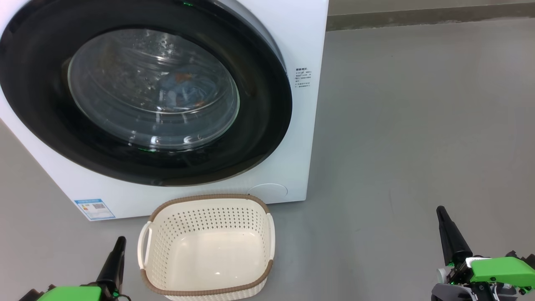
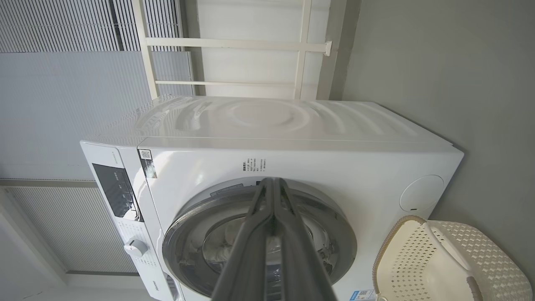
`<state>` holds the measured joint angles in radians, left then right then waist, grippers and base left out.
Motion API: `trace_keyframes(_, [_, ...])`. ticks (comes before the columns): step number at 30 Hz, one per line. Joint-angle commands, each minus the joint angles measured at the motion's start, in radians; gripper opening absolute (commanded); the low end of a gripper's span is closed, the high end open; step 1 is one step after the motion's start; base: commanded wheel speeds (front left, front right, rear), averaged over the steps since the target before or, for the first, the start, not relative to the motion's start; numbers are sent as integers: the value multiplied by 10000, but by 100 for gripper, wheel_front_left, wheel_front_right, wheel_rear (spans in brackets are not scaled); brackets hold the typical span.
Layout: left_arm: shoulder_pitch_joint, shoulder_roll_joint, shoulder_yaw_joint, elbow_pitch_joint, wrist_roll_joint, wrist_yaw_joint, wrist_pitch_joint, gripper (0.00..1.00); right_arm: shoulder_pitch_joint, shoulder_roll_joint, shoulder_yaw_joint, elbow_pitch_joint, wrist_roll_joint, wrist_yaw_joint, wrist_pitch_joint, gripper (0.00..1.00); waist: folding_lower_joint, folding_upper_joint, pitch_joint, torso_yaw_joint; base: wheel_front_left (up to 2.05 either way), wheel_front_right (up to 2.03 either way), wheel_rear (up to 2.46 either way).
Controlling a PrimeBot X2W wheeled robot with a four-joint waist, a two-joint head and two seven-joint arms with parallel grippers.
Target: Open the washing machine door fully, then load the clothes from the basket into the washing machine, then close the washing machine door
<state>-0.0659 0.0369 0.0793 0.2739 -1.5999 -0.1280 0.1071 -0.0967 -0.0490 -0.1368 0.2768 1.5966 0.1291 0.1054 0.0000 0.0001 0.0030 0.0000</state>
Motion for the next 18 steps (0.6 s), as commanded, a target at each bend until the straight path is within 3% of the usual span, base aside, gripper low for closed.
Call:
trace_keyframes(1, [-421, 133, 356, -290, -79, -27, 70, 0, -113, -13, 219, -320, 110, 16, 87, 0, 0, -1, 0, 0, 0, 0, 0])
trace_keyframes(18, [-421, 133, 352, -290, -81, -27, 67, 0, -113, -12, 222, -320, 113, 16, 85, 0, 0, -1, 1, 0, 0, 0, 0])
